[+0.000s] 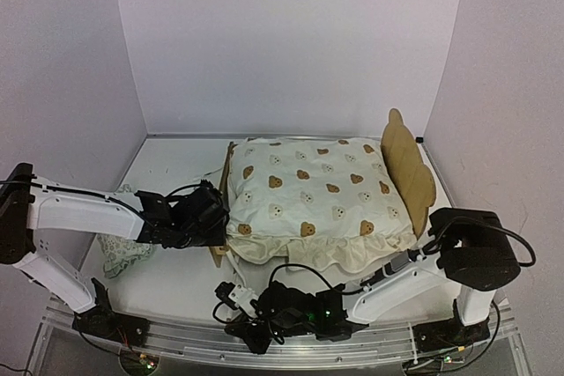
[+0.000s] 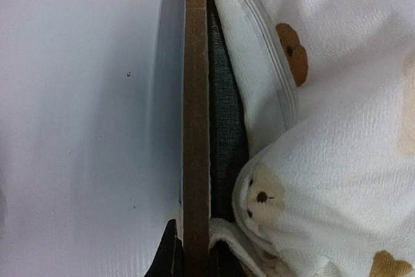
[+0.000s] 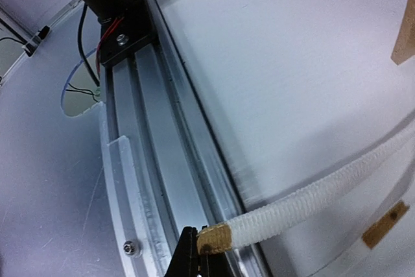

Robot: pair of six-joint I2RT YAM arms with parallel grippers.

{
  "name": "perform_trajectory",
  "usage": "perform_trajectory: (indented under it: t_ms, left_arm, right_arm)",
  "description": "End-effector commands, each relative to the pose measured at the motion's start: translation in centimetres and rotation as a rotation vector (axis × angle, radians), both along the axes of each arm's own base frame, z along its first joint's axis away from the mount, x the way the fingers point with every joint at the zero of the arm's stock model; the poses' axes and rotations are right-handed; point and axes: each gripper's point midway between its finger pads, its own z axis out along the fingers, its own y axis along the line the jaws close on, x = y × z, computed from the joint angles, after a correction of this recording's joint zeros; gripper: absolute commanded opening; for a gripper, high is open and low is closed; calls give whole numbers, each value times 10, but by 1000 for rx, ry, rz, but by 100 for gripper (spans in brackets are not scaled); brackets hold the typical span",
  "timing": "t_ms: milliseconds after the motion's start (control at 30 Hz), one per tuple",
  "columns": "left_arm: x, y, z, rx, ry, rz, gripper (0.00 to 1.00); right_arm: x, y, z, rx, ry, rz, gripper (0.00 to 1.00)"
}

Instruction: Set up the pet bed

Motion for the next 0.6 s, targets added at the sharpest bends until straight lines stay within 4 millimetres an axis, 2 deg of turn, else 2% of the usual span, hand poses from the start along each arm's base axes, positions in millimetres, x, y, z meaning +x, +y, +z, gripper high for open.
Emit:
perform_trajectory:
  t_ms: [0, 200, 300, 367, 433, 567]
  left_arm:
    - [22, 9, -10, 76, -8, -41, 0]
    - [55, 19, -11, 112, -28, -40, 0]
    - [62, 19, -11, 133, -24, -35, 0]
    - [61, 20, -8, 132, -17, -37, 2]
    - [57, 22, -6, 126, -12, -43, 8]
    - [48, 28, 3, 115, 6, -45, 28]
  right_arm:
    - [16, 6, -7, -36, -83, -54, 0]
    - [47, 15, -21, -59, -63, -129, 0]
    - [53, 20, -27, -63, -16, -116, 2]
    - [50, 21, -25, -63, 9, -85, 9]
    - [47, 19, -17, -64, 8, -51, 17]
    - [44, 6, 2, -118, -9, -13, 30]
